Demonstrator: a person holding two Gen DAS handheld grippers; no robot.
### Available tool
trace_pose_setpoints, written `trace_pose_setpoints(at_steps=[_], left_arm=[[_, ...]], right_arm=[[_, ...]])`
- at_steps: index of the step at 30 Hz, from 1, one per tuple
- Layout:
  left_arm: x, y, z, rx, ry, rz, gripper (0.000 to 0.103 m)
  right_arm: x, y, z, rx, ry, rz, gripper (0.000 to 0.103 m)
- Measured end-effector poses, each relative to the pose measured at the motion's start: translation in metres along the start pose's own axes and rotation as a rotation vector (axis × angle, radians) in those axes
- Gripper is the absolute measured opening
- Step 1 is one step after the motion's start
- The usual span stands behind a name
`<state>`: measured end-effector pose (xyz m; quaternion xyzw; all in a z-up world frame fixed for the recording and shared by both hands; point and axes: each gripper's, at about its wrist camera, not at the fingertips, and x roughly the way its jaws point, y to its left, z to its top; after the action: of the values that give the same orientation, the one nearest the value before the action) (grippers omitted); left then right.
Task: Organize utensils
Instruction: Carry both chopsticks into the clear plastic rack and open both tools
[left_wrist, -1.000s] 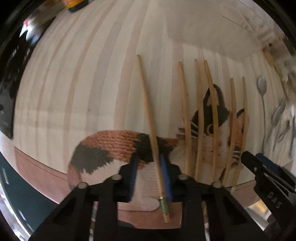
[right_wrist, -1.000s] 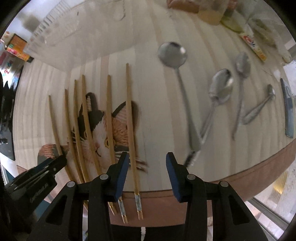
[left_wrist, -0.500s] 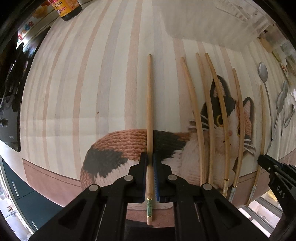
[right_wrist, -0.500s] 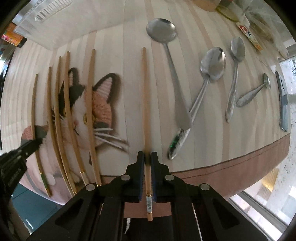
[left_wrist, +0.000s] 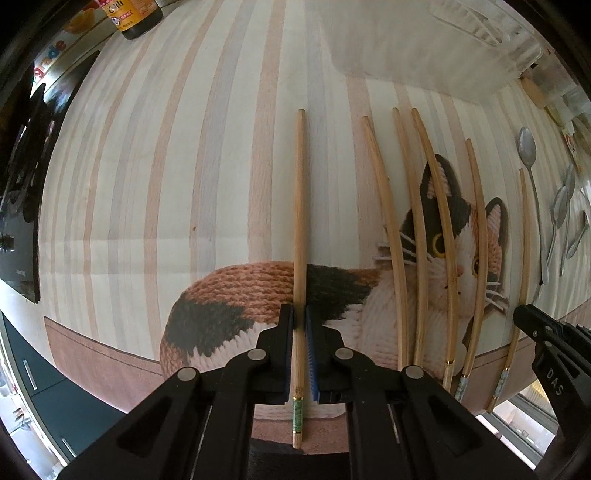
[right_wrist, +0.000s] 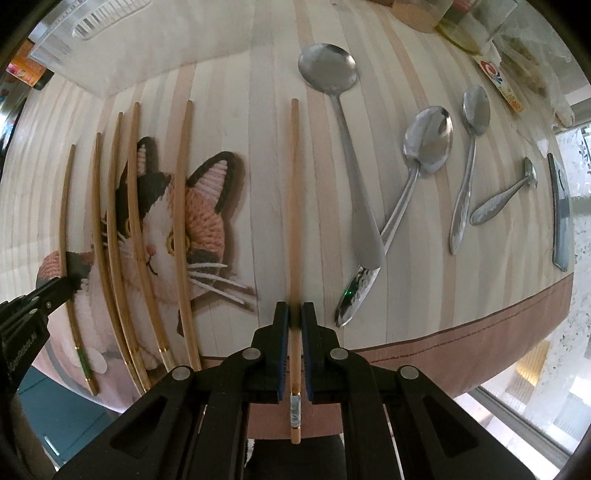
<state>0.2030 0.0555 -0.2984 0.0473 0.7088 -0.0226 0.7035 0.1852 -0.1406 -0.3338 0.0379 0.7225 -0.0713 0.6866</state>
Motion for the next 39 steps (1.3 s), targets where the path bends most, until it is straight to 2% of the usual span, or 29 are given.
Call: trace_pose_setpoints(at_steps=[4, 6, 13, 20, 23, 27, 31, 39], left_arm=[[0.001, -0.004, 0.001, 0.026, -0.008, 0.018, 0.005], [-0.002, -0.007, 0.0, 0.036, -0.032, 0.063, 0.004], [-0.057, 0.003, 0.001, -0.005, -0.16, 0.093, 0.004], [-0.14, 0.021, 0.02, -0.042, -0.326, 0.035, 0.004], [-0.169, 0.027, 0.036, -0.035, -0.365, -0.021, 0.004], [-0.196, 0.03, 0.068, -0.002, -0.395, -0.089, 0.004], [-0.207, 0.025, 0.115, 0.008, -0.394, -0.123, 0.005], [-0.183, 0.018, 0.206, -0.058, -0.253, -0.292, 0.005]], right_arm=[[-0.002, 0.007, -0.003, -0.004, -0.013, -0.011, 0.009], [-0.004, 0.006, -0.004, 0.013, -0.022, 0.002, 0.007], [-0.03, -0.008, -0.011, 0.049, -0.06, 0.072, 0.007], [-0.109, -0.015, -0.006, 0.046, -0.201, 0.117, 0.007], [-0.14, -0.018, 0.003, 0.053, -0.252, 0.139, 0.007], [-0.176, -0.009, 0.038, 0.048, -0.311, 0.18, 0.007], [-0.196, 0.003, 0.092, 0.041, -0.347, 0.216, 0.007], [-0.189, 0.016, 0.198, 0.032, -0.293, 0.275, 0.007]])
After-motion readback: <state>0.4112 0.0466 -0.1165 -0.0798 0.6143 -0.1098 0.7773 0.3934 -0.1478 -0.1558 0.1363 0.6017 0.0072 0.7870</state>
